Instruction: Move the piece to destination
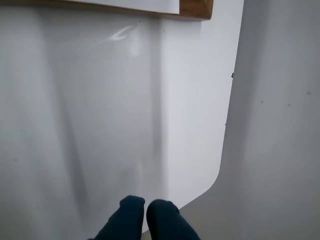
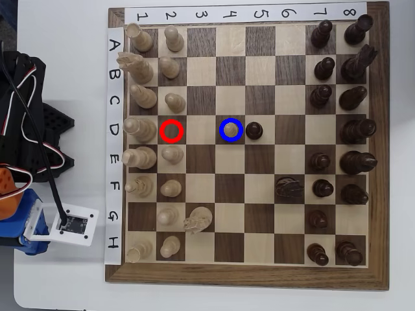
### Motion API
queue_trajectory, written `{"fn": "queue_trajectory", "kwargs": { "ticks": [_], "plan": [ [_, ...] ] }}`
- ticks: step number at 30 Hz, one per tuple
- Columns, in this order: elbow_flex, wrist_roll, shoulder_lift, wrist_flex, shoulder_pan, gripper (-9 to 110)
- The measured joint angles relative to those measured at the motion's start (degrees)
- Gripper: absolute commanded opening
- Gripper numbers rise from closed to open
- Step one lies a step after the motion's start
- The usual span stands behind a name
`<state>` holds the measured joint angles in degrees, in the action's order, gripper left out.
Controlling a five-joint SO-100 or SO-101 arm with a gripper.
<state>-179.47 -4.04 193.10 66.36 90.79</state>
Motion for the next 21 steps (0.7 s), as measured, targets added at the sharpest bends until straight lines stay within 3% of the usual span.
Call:
{"fn": "queue_trajectory", "kwargs": {
  "ticks": [21],
  "plan": [
    [-0.18,0.0,0.0,-1.05,0.0,0]
  ]
}}
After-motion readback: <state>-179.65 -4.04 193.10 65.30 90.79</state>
